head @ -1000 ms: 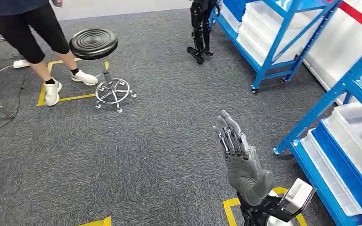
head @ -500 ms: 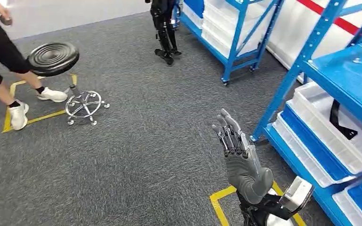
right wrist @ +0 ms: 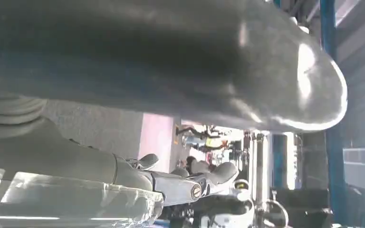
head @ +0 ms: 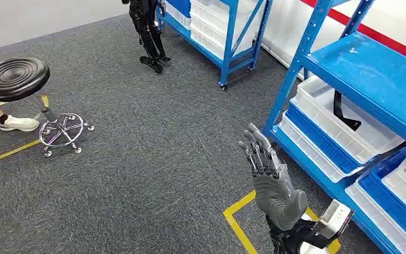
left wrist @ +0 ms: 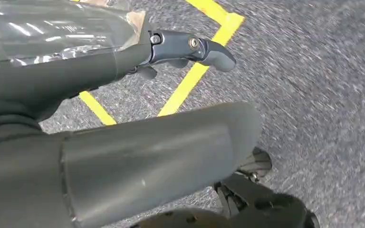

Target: Take the parts from the cabinet and place them on the table.

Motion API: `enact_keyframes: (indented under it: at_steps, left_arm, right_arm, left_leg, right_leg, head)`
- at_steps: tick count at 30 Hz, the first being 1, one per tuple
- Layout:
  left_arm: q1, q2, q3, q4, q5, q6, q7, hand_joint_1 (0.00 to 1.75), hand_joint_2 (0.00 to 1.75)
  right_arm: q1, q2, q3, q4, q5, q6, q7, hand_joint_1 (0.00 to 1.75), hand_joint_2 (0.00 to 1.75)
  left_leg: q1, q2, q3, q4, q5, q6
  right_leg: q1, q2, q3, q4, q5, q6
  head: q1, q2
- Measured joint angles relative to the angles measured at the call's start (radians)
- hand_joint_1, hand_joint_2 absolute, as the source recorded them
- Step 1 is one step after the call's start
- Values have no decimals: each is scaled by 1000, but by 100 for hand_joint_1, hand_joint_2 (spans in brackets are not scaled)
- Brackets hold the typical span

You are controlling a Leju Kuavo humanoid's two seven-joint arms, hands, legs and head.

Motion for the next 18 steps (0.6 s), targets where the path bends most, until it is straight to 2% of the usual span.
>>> enact_keyframes:
  at_steps: [1,2,3,4,6,7,8,9,10,11,12,13,14,15,16,17,18]
  left_arm:
    - [0,-1,0,0,1,0,0,0,0]
    - [0,-1,0,0,1,0,-1,0,0]
    - [1,-1,0,0,1,1,-4,0,0]
    - [1,-1,0,0,1,1,-4,0,0]
    - [-4,-3,0,0,2,2,-4,0,0]
    - [-6,-3,0,0,2,2,-5,0,0]
    - [-7,-3,0,0,2,2,-5,0,0]
    - [-7,-5,0,0,2,2,-5,0,0]
    - [-5,-5,0,0,2,2,-5,0,0]
    - [-1,-5,0,0,3,2,-5,0,0]
    - [2,-5,0,0,3,2,-5,0,0]
    - [2,-5,0,0,3,2,-5,0,0]
    - [2,-5,0,0,3,2,-5,0,0]
    - [1,-5,0,0,3,2,-5,0,0]
    - [1,-3,0,0,3,2,-5,0,0]
    - [1,-3,0,0,4,3,-5,0,0]
    - [1,-4,0,0,4,4,-5,0,0]
  right_arm:
    - [0,0,0,0,0,0,0,0,0]
    - [-1,0,0,0,1,0,1,0,0]
    - [-1,1,0,0,2,0,3,0,0]
    - [-1,1,0,0,2,0,3,0,0]
    - [0,0,-1,0,2,2,5,0,0]
    - [0,2,-1,-2,2,3,5,0,0]
    - [-1,2,-1,-2,2,4,4,0,0]
    - [-3,3,-2,-1,2,4,5,0,0]
    - [-3,4,-2,-1,2,4,5,0,0]
    - [-3,6,-2,-1,2,4,5,0,0]
    - [-1,6,-2,0,2,4,7,0,0]
    - [0,6,-2,0,2,4,7,0,0]
    - [0,6,-2,0,3,4,7,0,0]
    - [0,6,-2,0,3,4,7,0,0]
    - [0,6,-2,0,3,4,7,0,0]
    - [0,6,-2,0,3,4,7,0,0]
    - [-1,6,-2,-1,3,4,7,0,0]
  left_leg:
    - [0,9,4,1,-3,-5]
    - [-7,17,7,2,-8,-11]
    - [-10,25,11,2,-13,-18]
    - [-11,33,15,0,-14,-22]
    - [-8,59,26,-5,-18,-30]
    - [1,42,25,1,-25,-40]
    - [3,-18,17,29,-45,-42]
    - [3,-53,-10,86,-83,-42]
    - [3,-70,-52,170,-126,-43]
    - [3,-76,-96,253,-159,-45]
    - [3,-78,-127,306,-168,-46]
    - [4,-78,-135,307,-150,-46]
    - [5,-78,-121,265,-112,-45]
    - [7,-81,-89,192,-63,-45]
    - [12,-96,-46,99,-13,-45]
    - [20,-145,-15,28,6,-45]
    - [19,-160,-11,13,-3,-47]
  right_leg:
    - [1,-38,54,-94,25,5]
    - [6,-86,78,-143,27,-4]
    - [16,-77,87,-145,32,-10]
    - [16,-64,85,-142,32,-19]
    - [19,-37,81,-144,33,-28]
    - [-6,-24,87,-150,39,-38]
    - [-4,-12,88,-150,38,-41]
    - [-4,-6,88,-150,39,-58]
    - [-2,7,88,-150,38,-61]
    - [0,23,88,-149,38,-61]
    - [1,37,88,-149,38,-61]
    - [1,51,90,-149,38,-60]
    - [1,65,92,-148,38,-60]
    - [0,78,96,-148,37,-60]
    - [-1,92,99,-147,37,-59]
    - [-1,103,97,-146,37,-56]
    - [12,115,90,-139,35,-47]
  head:
    - [1,0]
    - [2,0]
    - [1,0]
    - [0,0]
    - [1,0]
    - [0,0]
    - [-3,0]
    - [-5,0]
    - [-6,0]
    - [-6,0]
    - [-6,0]
    - [-5,0]
    - [-7,0]
    - [-6,0]
    - [-7,0]
    - [-6,0]
    - [-5,0]
